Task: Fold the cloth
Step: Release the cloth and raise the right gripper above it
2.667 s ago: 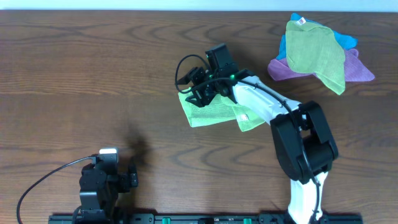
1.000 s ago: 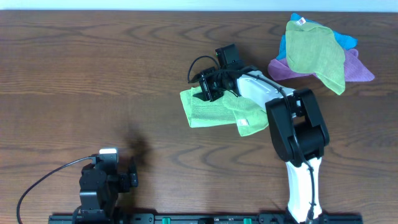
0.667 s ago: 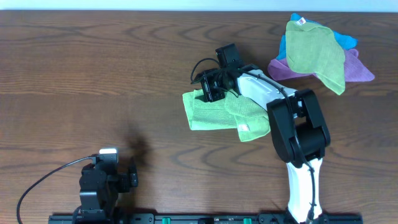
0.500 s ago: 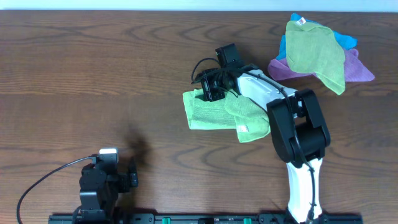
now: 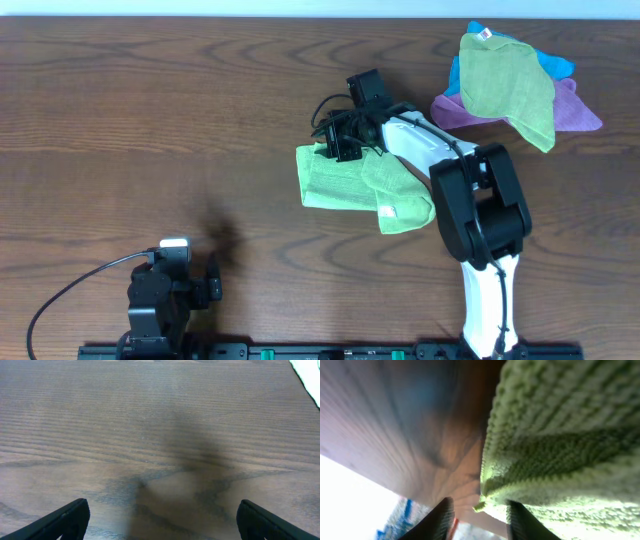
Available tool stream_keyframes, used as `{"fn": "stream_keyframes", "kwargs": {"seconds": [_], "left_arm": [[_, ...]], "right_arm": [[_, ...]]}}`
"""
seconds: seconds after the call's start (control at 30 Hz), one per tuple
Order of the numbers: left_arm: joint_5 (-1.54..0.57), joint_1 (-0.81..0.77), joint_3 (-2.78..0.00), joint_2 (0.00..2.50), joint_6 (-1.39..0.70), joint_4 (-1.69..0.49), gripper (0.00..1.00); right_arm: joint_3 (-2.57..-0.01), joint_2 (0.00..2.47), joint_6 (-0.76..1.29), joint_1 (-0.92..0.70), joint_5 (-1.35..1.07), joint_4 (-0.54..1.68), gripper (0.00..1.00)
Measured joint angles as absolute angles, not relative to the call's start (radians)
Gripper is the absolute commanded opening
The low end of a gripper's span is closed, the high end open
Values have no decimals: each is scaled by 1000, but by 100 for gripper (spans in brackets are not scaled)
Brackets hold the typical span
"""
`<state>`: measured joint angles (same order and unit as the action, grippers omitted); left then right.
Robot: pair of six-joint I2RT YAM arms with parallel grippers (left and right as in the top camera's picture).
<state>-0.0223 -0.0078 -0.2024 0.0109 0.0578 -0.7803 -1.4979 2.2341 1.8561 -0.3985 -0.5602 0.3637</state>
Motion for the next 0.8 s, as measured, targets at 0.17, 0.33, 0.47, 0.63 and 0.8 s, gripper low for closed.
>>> {"fn": "stream_keyframes", "kwargs": {"seconds": [0.17, 0.33, 0.47, 0.63, 0.8], "left_arm": [[-22, -8, -202, 11, 58, -780, 95], [-22, -8, -202, 11, 58, -780, 95], [-23, -8, -202, 11, 58, -780, 95], [-22, -8, -202, 11, 58, -780, 95], [-22, -8, -202, 11, 58, -780, 95]], "right_arm": [[-1498, 2233, 1921, -396, -598, 366, 84], [-1498, 2231, 1958, -396, -638, 371, 20], [-1498, 2231, 1980, -395, -683, 376, 14], [-1496, 2232, 1991, -394, -728, 376, 85], [-1481, 2237, 1895, -394, -803, 239, 97]]}}
